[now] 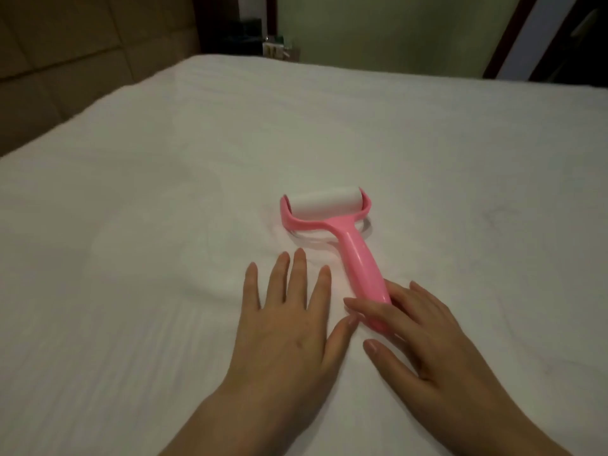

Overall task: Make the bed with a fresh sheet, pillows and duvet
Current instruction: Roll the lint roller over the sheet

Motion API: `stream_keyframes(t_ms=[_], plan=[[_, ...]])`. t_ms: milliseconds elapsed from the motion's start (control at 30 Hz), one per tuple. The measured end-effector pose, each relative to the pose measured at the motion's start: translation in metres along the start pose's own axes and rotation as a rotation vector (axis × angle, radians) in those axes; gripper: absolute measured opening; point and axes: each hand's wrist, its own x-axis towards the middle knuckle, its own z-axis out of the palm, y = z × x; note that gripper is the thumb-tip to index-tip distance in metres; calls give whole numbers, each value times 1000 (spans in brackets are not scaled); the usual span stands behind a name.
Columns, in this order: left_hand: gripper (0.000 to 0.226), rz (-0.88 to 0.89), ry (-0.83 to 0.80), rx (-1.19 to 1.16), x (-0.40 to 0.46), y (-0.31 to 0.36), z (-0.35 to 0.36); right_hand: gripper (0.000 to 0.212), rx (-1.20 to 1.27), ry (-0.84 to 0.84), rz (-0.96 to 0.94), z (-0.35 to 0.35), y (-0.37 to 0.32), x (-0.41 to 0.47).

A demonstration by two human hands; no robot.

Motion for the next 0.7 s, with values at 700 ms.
stream_keyframes(t_ms=[700], plan=[[65,73,110,104,-2,-5,11,48,21,55,-66,0,-8,-5]])
